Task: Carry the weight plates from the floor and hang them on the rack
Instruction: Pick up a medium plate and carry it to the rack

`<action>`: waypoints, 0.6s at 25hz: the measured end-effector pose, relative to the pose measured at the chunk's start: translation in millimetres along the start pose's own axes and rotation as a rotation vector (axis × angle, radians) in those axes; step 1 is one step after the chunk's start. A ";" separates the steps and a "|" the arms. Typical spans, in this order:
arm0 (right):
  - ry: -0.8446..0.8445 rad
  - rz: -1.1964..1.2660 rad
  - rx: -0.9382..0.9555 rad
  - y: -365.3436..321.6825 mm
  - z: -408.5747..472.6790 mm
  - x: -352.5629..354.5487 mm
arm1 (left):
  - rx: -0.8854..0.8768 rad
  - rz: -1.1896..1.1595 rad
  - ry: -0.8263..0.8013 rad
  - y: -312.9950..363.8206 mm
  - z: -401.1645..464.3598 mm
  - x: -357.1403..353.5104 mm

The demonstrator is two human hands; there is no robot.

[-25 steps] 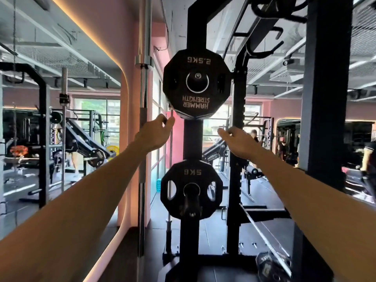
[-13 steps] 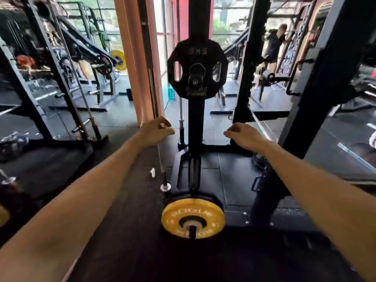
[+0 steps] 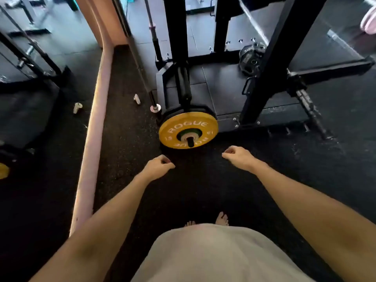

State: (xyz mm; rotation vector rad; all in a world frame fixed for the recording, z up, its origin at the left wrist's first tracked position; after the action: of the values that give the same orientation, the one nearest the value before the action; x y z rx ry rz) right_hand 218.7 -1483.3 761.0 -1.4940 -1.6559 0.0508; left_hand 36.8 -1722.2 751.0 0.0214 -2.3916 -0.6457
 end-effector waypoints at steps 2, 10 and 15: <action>-0.054 0.037 -0.123 38.1 -11.8 -40.0 | 0.072 0.040 -0.123 -35.2 -3.7 -38.3; 0.061 0.409 -0.490 169.2 -93.2 -113.0 | 0.052 0.342 -0.461 -67.6 -10.2 -138.9; 0.257 0.715 -0.739 263.7 -162.9 -122.7 | -0.142 0.658 -0.603 4.6 -5.2 -194.8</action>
State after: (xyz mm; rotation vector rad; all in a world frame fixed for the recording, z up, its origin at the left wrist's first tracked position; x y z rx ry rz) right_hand 511.4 -1592.9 645.1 -2.4708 -0.8846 -0.3856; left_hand 194.0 -1686.2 641.5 -1.1103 -2.6553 -0.5388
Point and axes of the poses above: each hand's wrist, its own z-axis towards the middle knuckle, its own x-axis out of the back of the hand, y = z × x, the point moved 3 cm from there along z, towards the middle knuckle, and after that the axes turned 1 degree about -x, right-handed, at the moved point
